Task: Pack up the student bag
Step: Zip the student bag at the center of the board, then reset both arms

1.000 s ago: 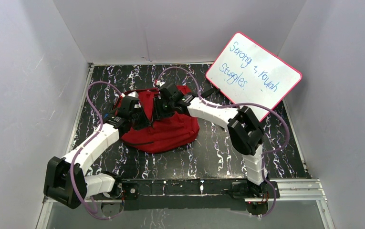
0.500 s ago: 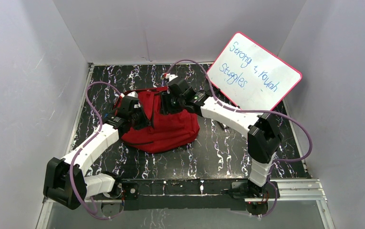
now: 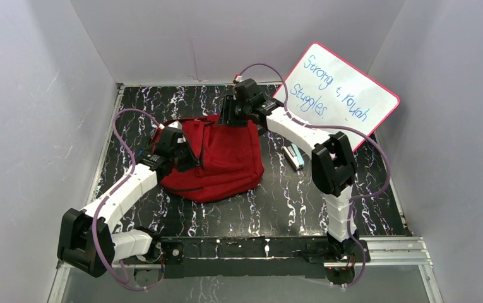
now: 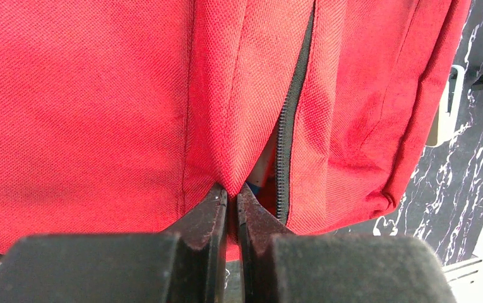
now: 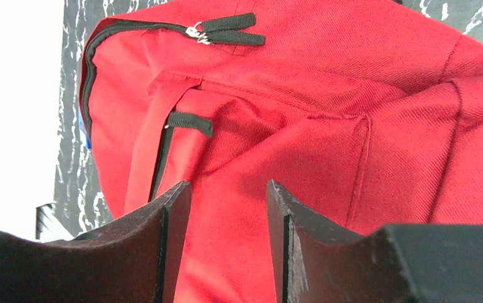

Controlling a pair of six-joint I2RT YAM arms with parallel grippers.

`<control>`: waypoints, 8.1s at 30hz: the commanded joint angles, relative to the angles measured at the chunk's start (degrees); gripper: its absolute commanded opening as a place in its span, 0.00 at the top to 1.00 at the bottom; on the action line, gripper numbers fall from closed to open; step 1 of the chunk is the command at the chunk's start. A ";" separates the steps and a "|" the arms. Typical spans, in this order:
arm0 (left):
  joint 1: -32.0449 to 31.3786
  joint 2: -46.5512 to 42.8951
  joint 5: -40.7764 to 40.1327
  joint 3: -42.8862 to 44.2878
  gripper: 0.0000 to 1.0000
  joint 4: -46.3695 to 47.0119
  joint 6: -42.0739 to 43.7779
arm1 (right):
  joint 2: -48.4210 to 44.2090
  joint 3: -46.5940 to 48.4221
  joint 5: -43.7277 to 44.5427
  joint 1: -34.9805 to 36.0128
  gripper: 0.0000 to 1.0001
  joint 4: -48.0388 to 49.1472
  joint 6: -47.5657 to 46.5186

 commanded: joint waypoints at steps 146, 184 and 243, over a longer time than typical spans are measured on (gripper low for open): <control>14.13 35.01 10.52 34.01 1.00 1.07 -5.49 | -5.10 -15.63 -19.65 0.38 1.00 29.69 14.30; 17.11 38.36 8.16 34.81 1.00 -0.20 -3.45 | -18.20 -36.91 -20.37 11.30 1.00 29.91 13.06; 18.70 -22.20 -12.38 9.94 0.22 -19.40 12.92 | -49.51 -34.49 39.77 8.90 0.16 -7.68 -14.43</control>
